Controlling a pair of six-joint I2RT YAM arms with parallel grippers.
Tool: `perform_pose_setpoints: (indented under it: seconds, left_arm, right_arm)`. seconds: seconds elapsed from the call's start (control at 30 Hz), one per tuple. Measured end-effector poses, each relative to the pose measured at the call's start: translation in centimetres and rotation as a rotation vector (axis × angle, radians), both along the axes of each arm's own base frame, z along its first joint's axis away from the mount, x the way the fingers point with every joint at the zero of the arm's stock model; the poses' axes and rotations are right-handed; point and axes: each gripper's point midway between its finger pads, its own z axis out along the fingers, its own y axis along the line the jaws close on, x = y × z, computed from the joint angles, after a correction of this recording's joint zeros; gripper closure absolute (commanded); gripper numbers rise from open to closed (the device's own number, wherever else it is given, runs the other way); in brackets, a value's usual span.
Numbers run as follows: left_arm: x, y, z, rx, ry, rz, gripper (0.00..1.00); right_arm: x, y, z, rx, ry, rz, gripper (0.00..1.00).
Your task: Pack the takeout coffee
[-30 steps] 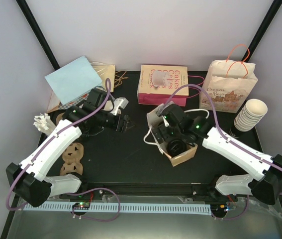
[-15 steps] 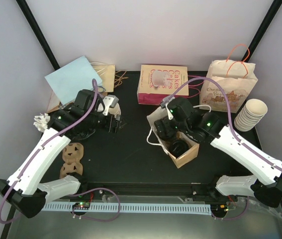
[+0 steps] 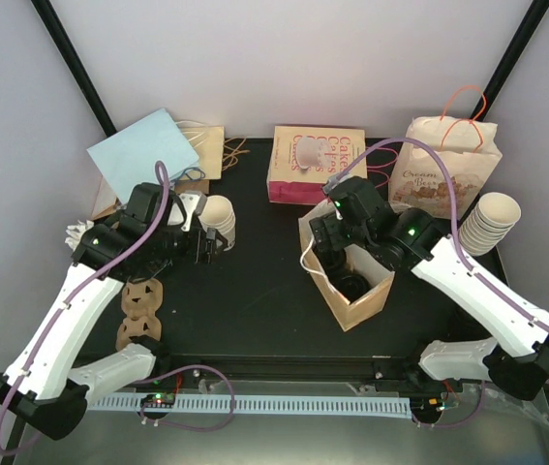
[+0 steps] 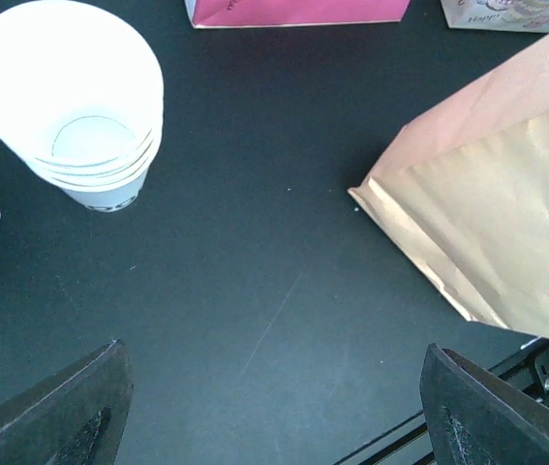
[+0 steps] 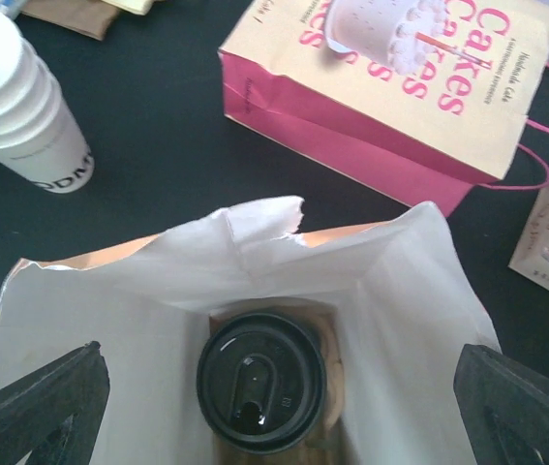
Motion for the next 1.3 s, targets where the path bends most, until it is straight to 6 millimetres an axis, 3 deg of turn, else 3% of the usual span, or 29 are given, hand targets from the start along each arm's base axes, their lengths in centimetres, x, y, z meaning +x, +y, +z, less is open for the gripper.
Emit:
perform_pose_setpoints:
  seconds: [0.17, 0.27, 0.5, 0.6, 0.9, 1.03, 1.1, 1.2, 1.3]
  left_arm:
    - [-0.5, 0.4, 0.0, 0.004, 0.000, 0.004, 0.16]
    - [-0.7, 0.9, -0.1, 0.018, 0.002, 0.018, 0.16]
    - [-0.5, 3.0, -0.9, 0.079, 0.020, 0.089, 0.15]
    - [-0.4, 3.5, -1.0, 0.095, 0.023, 0.106, 0.15]
    - [-0.7, 4.5, -1.3, 0.126, 0.028, 0.128, 0.16]
    - [0.0, 6.7, -1.9, 0.179, 0.028, 0.211, 0.30]
    - [0.4, 8.5, -2.8, 0.211, 0.044, 0.279, 0.42]
    - [0.8, 11.1, -4.1, 0.242, 0.075, 0.384, 0.51]
    - [1.3, 13.1, -4.1, 0.239, 0.075, 0.473, 0.62]
  right_arm:
    - [0.8, -0.9, -0.9, -0.051, 0.010, -0.026, 0.05]
    - [0.8, -1.1, -0.4, -0.050, 0.009, -0.029, 0.05]
    - [0.9, -0.8, 4.4, 0.020, -0.037, -0.032, 0.05]
    - [0.8, -0.7, 5.4, 0.035, -0.036, -0.027, 0.05]
    - [0.3, -0.9, 3.4, -0.042, 0.039, -0.013, 0.07]
    - [0.3, -0.9, 3.8, -0.042, 0.042, -0.012, 0.07]
    - [0.3, -0.8, 4.8, -0.018, 0.023, -0.010, 0.07]
    - [-0.1, -1.0, 6.1, 0.024, -0.006, -0.002, 0.07]
    - [-0.9, -1.5, 7.8, 0.076, -0.043, 0.007, 0.07]
